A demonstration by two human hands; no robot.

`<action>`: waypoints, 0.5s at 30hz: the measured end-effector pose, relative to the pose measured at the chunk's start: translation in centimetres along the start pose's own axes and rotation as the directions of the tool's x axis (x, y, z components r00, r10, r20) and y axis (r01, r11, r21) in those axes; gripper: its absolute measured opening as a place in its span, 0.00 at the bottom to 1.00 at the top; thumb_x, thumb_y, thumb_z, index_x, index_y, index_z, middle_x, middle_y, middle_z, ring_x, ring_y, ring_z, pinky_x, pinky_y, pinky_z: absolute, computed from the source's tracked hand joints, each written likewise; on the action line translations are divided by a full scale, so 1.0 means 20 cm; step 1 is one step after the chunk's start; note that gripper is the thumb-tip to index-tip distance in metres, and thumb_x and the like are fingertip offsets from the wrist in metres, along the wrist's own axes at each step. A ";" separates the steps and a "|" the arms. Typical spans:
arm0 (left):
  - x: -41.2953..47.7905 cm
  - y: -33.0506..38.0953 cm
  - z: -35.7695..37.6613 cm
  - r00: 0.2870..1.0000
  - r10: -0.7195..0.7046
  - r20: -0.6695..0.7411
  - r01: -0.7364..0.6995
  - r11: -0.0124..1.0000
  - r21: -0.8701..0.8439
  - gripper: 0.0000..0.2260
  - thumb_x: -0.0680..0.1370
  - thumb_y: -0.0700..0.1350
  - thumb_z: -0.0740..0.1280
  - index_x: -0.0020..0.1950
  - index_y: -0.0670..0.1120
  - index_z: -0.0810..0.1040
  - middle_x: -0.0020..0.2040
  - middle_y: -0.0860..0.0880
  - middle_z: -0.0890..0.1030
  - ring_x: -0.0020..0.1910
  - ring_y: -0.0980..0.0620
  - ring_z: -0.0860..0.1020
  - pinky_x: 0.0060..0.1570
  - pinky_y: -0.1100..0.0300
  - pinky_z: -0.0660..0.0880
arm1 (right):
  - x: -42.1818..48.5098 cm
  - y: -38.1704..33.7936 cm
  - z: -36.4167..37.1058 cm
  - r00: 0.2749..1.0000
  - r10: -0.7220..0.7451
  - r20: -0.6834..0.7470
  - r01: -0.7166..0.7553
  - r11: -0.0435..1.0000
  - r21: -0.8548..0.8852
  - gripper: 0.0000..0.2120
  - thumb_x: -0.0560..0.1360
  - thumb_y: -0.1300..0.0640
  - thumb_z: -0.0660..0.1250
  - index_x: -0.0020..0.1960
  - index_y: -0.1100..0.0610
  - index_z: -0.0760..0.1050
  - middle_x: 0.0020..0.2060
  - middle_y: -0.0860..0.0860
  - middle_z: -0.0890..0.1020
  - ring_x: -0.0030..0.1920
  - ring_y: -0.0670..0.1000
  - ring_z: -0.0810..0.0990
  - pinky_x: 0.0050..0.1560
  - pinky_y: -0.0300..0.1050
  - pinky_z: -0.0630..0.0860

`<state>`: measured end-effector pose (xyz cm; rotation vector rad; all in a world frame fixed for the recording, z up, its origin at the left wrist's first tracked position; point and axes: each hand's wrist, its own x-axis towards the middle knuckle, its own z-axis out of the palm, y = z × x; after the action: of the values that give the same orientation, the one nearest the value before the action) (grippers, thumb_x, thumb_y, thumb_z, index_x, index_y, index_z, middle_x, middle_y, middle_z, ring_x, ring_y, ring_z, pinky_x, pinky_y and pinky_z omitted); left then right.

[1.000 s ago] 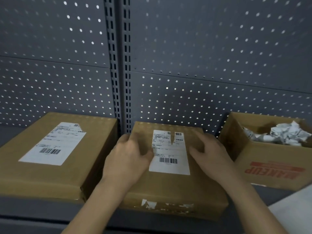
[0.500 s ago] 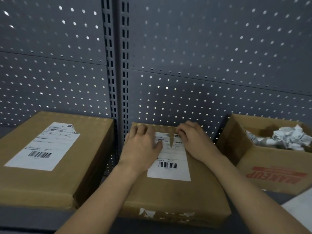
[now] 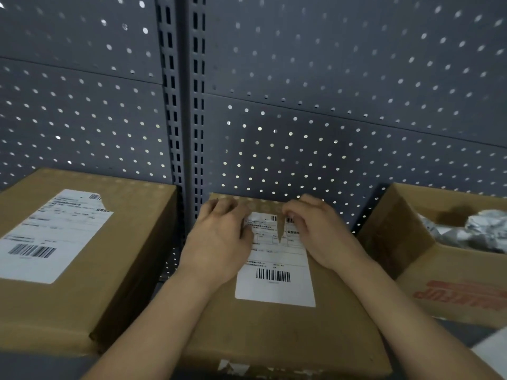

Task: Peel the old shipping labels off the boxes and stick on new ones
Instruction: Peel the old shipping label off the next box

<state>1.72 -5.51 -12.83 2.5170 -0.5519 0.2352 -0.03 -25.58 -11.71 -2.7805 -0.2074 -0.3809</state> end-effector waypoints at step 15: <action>-0.01 0.00 0.00 1.000 -0.009 -0.007 0.009 1.000 0.011 0.17 0.79 0.50 0.60 0.68 0.53 0.73 0.69 0.52 0.71 0.68 0.47 0.63 0.65 0.54 0.66 | 0.01 -0.02 0.00 1.000 -0.009 0.011 0.010 0.997 -0.070 0.11 0.78 0.66 0.59 0.50 0.52 0.74 0.43 0.48 0.72 0.45 0.51 0.72 0.45 0.51 0.75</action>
<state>1.50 -5.38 -12.87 2.5275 -0.5383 0.2437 0.04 -25.13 -11.61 -2.8522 -0.2143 -0.3826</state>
